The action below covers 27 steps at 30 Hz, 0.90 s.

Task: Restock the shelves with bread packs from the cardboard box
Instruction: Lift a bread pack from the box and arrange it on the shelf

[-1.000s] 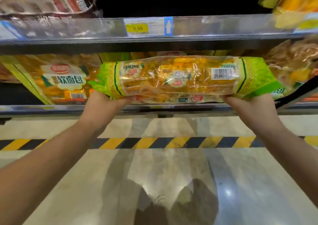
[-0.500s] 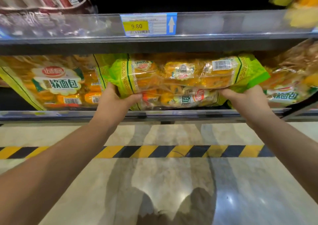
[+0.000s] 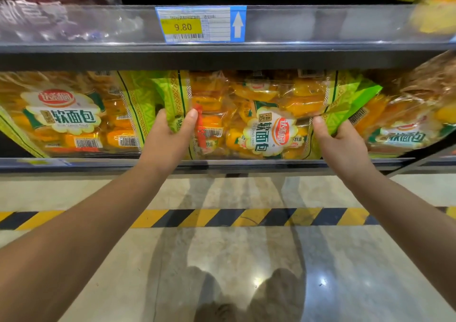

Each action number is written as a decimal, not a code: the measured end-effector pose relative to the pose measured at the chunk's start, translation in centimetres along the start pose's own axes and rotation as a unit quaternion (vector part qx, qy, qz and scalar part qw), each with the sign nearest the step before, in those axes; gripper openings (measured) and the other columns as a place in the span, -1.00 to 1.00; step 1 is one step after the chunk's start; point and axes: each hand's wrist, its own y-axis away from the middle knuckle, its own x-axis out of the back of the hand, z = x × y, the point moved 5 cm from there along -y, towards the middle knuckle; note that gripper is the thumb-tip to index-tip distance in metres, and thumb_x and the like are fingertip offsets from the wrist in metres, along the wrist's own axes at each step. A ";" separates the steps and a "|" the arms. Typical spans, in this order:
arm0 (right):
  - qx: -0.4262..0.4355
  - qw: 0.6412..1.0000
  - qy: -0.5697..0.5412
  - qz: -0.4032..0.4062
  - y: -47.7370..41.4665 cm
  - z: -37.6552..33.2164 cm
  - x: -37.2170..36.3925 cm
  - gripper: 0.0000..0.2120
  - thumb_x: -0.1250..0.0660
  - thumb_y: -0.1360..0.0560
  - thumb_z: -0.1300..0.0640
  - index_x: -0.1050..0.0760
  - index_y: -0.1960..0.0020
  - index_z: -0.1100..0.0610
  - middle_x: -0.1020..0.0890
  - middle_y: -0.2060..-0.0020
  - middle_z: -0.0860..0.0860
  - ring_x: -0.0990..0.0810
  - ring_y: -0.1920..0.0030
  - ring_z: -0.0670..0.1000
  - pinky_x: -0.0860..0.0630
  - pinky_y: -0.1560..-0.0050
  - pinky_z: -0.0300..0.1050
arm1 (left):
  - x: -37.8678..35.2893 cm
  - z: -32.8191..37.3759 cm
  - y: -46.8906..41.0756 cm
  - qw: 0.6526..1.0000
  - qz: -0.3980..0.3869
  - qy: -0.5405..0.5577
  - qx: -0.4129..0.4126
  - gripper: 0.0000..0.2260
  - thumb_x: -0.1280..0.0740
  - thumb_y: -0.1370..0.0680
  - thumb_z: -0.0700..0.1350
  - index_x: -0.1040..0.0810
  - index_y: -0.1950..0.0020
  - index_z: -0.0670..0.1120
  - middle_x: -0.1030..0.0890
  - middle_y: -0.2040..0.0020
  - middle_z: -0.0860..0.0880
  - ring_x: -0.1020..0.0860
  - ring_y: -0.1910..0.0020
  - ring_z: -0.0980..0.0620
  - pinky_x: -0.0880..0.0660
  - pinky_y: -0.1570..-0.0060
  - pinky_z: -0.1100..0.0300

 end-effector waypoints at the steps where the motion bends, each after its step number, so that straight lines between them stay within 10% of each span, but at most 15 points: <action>1: -0.001 1.000 0.006 0.000 0.0 0.0 0.0 -0.69 -0.19 -0.66 -0.22 -0.38 0.10 -0.02 -0.51 0.20 -0.09 -0.47 0.20 -0.11 -0.41 0.16 -0.07 | -0.1 0.0 -0.1 1.000 0.000 -0.005 0.008 -0.21 -0.19 -0.62 0.39 -0.10 -0.72 0.01 -0.27 -0.67 -0.01 -0.28 -0.62 -0.13 -0.30 -0.54 -0.23; 12: -0.030 1.000 0.005 0.000 -0.6 0.0 -0.6 -0.64 -0.19 -0.64 -0.25 -0.43 -0.11 0.05 -0.52 0.13 -0.09 -0.52 0.03 0.04 -0.47 -0.04 0.05 | -0.5 -0.3 -0.1 0.998 0.014 0.004 0.059 -0.18 -0.18 -0.65 0.36 0.01 -0.73 -0.08 -0.22 -0.69 -0.08 -0.22 -0.64 -0.16 -0.27 -0.53 -0.17; 14: -0.042 0.999 -0.002 -0.005 -0.6 0.1 -0.8 -0.65 -0.21 -0.64 -0.24 -0.43 -0.19 0.03 -0.57 0.00 -0.04 -0.53 -0.09 0.07 -0.52 -0.17 0.12 | -0.6 -0.4 0.1 0.998 0.015 0.018 0.064 -0.21 -0.19 -0.68 0.29 0.02 -0.72 -0.12 -0.50 -0.40 0.00 -0.43 -0.43 -0.09 -0.36 -0.38 -0.07; 17: -0.047 0.999 -0.003 -0.005 -0.2 0.3 -0.8 -0.65 -0.23 -0.64 -0.22 -0.43 -0.25 0.02 -0.59 -0.09 -0.02 -0.56 -0.10 0.06 -0.55 -0.12 0.11 | -0.5 -0.4 0.9 0.998 0.015 0.008 0.064 -0.25 -0.22 -0.70 0.21 0.01 -0.71 -0.15 -0.26 0.16 0.18 -0.38 -0.05 0.04 -0.30 -0.11 0.06; 21: -0.044 0.999 0.007 -0.001 0.2 0.0 -0.5 -0.65 -0.27 -0.63 -0.18 -0.42 -0.28 0.02 -0.60 -0.09 -0.02 -0.60 -0.08 0.06 -0.61 -0.10 0.14 | -0.5 -1.0 0.9 0.998 -0.001 -0.019 0.063 -0.30 -0.29 -0.68 0.19 -0.11 -0.64 -0.18 -0.50 -0.33 -0.11 -0.48 -0.32 -0.15 -0.42 -0.15 0.00; 27: -0.027 0.999 0.041 -0.003 1.1 -0.2 0.0 -0.69 -0.32 -0.62 -0.12 -0.38 -0.22 0.05 -0.56 0.04 -0.07 -0.59 0.00 0.08 -0.63 -0.01 0.15 | 0.0 -1.0 1.4 0.999 0.010 -0.024 0.030 -0.48 -0.37 -0.66 0.09 -0.32 -0.50 -0.14 -0.56 -0.21 -0.13 -0.54 -0.02 -0.02 -0.44 0.01 0.04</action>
